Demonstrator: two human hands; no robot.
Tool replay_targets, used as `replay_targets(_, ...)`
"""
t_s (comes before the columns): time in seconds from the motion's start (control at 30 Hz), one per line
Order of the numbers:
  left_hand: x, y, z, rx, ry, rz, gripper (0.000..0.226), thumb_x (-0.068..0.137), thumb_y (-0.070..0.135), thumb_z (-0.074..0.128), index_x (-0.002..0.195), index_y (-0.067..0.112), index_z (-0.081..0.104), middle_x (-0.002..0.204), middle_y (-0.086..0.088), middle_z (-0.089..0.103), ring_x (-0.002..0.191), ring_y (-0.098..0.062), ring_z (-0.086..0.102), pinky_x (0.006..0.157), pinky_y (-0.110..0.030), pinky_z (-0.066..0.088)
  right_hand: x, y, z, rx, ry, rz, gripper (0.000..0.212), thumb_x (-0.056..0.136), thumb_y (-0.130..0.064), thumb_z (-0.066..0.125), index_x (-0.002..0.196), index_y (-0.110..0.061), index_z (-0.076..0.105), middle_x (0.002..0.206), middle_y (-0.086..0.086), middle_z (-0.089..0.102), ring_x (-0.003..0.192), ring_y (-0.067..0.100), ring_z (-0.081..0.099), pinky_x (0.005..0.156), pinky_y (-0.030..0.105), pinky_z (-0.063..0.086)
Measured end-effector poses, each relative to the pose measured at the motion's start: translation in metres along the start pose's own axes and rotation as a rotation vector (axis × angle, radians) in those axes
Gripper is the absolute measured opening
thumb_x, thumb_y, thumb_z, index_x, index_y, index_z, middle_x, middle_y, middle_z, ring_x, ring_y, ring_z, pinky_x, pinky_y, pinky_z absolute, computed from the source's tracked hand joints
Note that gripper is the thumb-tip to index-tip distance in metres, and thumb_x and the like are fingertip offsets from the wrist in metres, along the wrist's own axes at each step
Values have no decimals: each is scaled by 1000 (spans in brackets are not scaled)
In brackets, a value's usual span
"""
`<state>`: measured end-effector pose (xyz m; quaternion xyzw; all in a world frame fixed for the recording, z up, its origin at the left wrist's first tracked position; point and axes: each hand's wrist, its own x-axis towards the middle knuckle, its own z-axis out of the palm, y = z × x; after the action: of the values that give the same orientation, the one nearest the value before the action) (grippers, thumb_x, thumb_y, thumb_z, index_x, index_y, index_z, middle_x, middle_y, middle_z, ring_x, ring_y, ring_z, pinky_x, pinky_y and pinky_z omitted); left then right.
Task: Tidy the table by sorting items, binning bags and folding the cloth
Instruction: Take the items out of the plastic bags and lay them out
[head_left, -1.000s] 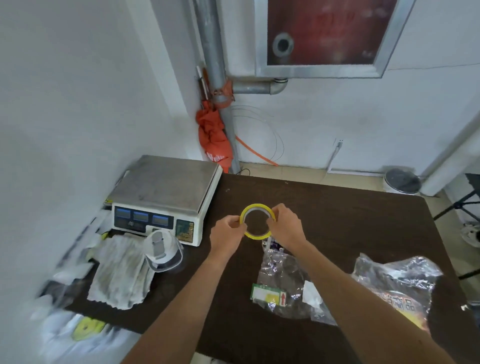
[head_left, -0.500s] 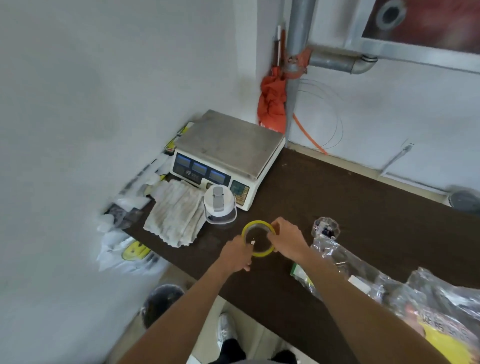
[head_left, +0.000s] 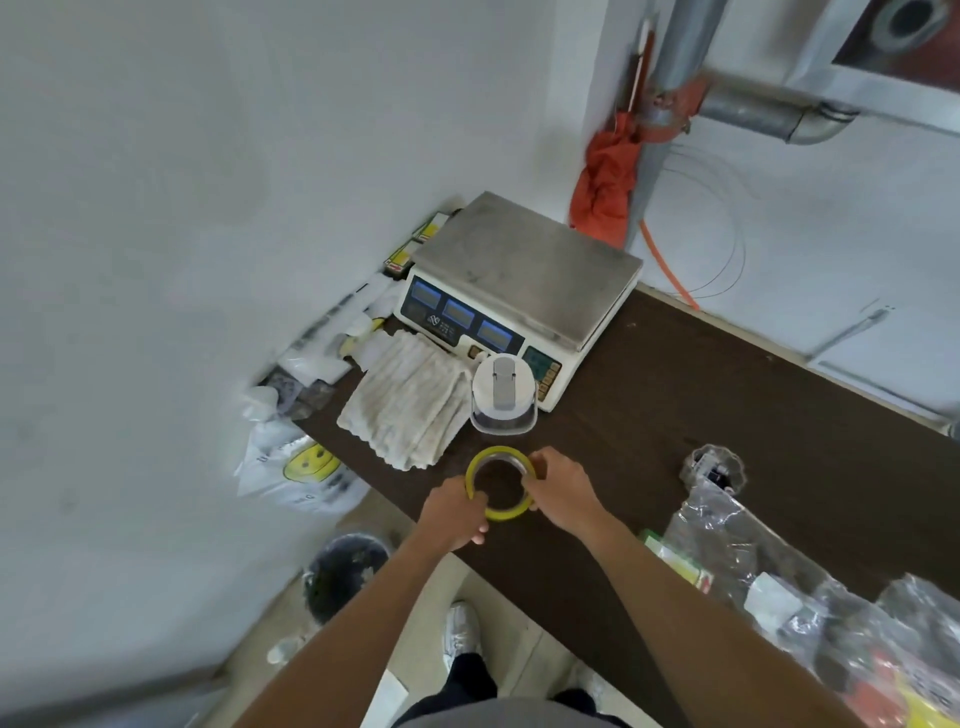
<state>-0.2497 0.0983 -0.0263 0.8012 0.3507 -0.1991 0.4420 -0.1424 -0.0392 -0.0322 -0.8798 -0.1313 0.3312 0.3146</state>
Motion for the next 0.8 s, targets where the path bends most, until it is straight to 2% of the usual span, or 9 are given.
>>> replay_targets(0.1, 2, -11, -12, -13, 17, 4, 26, 101, 16, 41, 83, 14, 60, 78, -8, 78, 66, -17, 76, 75, -29, 58, 6, -9, 13, -2, 3, -14, 23, 95, -24, 60, 118, -21, 63, 87, -2, 72, 70, 8, 71, 60, 22, 55)
replay_targets(0.17, 6, -19, -18, -11, 22, 4, 27, 100, 16, 41, 81, 13, 61, 77, -9, 78, 66, -17, 76, 78, -30, 58, 8, -14, 20, -16, 4, -26, 22, 96, -25, 59, 115, -21, 67, 83, -3, 73, 68, 6, 71, 58, 18, 52)
replay_targets(0.23, 9, -25, -22, -3, 21, 2, 29, 99, 16, 41, 82, 10, 65, 76, -9, 78, 66, -18, 76, 81, -32, 59, 11, -17, 28, -21, 8, -32, 19, 96, -25, 58, 111, -21, 69, 82, -1, 73, 69, 8, 71, 59, 21, 54)
replay_targets(0.37, 15, -34, -27, 60, 12, 42, 32, 102, 19, 39, 99, 3, 66, 78, -8, 78, 67, -20, 76, 83, -36, 60, 16, -20, 39, -53, 19, -16, 16, 97, -27, 56, 105, -22, 70, 83, 1, 73, 74, 14, 72, 69, 33, 59)
replay_targets(0.53, 18, -44, -20, 2, 52, 53, 22, 105, 30, 42, 110, 14, 56, 76, -2, 76, 62, -15, 74, 83, -38, 60, 22, -12, 55, -100, 55, -43, 21, 99, -32, 54, 108, -20, 68, 97, 3, 69, 84, 21, 70, 80, 46, 59)
replay_targets(0.67, 16, -49, -15, -24, 88, 89, 23, 107, 36, 41, 118, 18, 52, 72, 3, 73, 60, -11, 71, 77, -31, 58, 17, -15, 60, -168, 108, -80, 24, 102, -30, 50, 113, -16, 66, 106, 8, 62, 89, 25, 68, 85, 47, 56)
replay_targets(0.73, 15, -49, -16, -46, 88, 87, 24, 108, 37, 41, 120, 19, 51, 73, 4, 72, 59, -9, 70, 69, -26, 54, 13, -17, 59, -179, 128, -88, 26, 103, -29, 49, 117, -16, 65, 108, 8, 62, 96, 25, 64, 89, 44, 52)
replay_targets(0.8, 16, -50, -16, -54, 87, 78, 25, 107, 37, 42, 120, 18, 52, 73, 4, 73, 60, -9, 70, 70, -26, 54, 11, -14, 60, -179, 128, -87, 29, 104, -33, 47, 123, -18, 63, 110, 7, 63, 100, 24, 62, 90, 40, 50)
